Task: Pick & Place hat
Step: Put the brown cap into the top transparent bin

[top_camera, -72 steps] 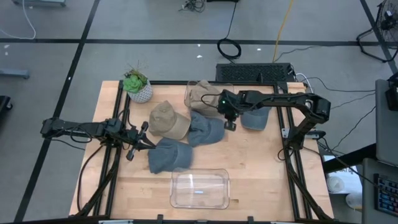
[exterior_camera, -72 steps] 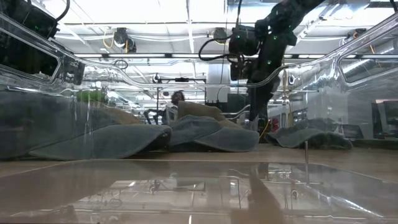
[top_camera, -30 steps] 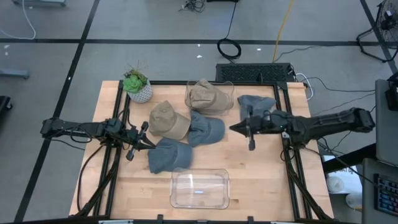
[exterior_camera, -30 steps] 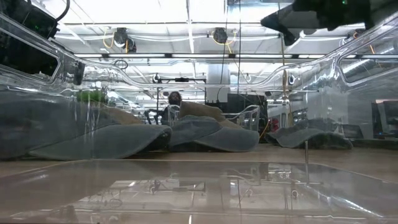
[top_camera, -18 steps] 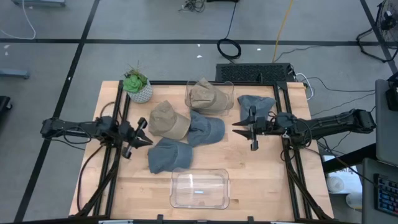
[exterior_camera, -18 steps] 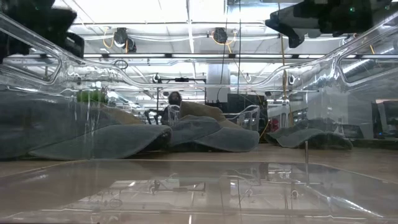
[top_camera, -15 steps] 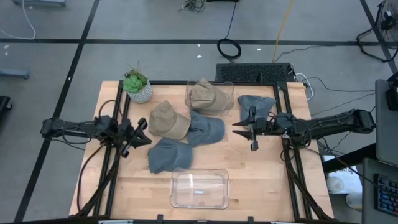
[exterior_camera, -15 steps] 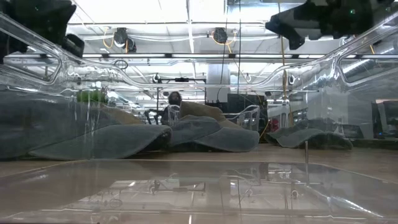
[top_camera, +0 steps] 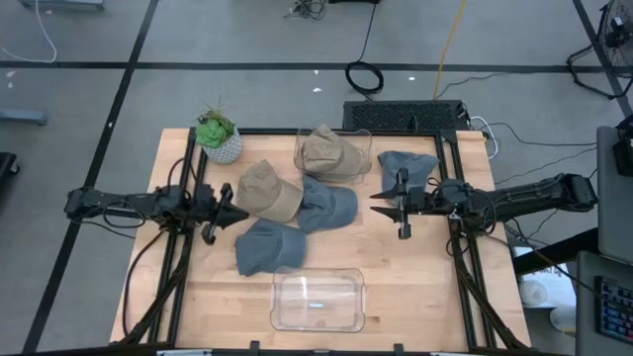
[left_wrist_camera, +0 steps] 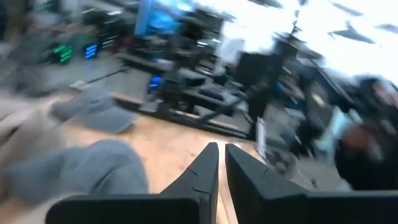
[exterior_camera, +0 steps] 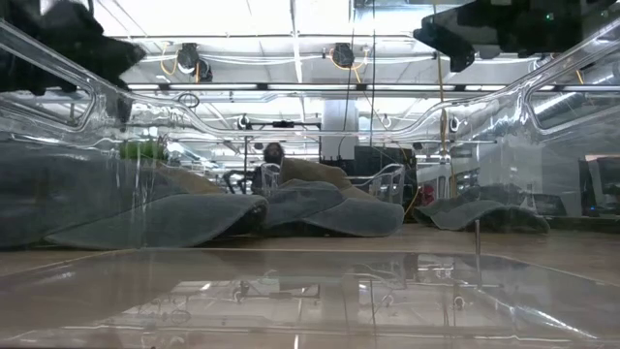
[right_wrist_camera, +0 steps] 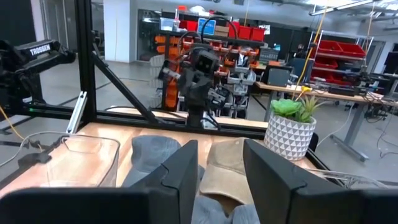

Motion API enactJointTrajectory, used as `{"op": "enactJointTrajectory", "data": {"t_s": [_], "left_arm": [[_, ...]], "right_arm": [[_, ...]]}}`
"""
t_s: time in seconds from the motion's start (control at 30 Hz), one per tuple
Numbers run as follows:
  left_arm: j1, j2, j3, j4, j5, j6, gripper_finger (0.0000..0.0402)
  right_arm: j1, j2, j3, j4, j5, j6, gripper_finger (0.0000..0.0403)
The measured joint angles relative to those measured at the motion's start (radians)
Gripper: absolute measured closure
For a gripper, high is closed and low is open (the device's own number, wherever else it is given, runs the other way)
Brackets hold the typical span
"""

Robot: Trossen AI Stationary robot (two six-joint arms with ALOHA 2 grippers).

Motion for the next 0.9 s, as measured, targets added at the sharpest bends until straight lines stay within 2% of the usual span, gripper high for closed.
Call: {"op": "enactJointTrajectory", "data": {"t_s": [0.1, 0.23, 0.33, 0.67, 0.77, 0.9], "left_arm": [[0.019, 0.000, 0.013, -0.102, -0.177, -0.247, 0.0364], [0.082, 0.000, 0.087, -0.448, -0.216, -0.472, 0.0357], [0.135, 0.000, 0.135, -0.643, -0.261, -0.592, 0.0328], [0.306, 0.043, 0.275, -0.989, -0.271, -0.692, 0.0177], [0.347, 0.087, 0.271, -1.024, -0.249, -0.724, 0.0155], [0.386, 0.159, 0.261, -1.000, -0.260, -0.712, 0.0149]], "right_arm": [[0.000, 0.000, 0.000, 0.000, 0.000, 0.000, 0.0283], [0.000, 0.000, 0.000, -0.003, 0.000, 0.000, 0.0284], [0.000, 0.000, 0.000, -0.007, 0.000, 0.000, 0.0283], [0.000, 0.000, 0.000, -0.006, 0.000, 0.001, 0.0285], [0.000, 0.000, 0.000, -0.005, 0.000, 0.001, 0.0286], [0.000, 0.000, 0.000, -0.005, 0.000, 0.001, 0.0283]]}}
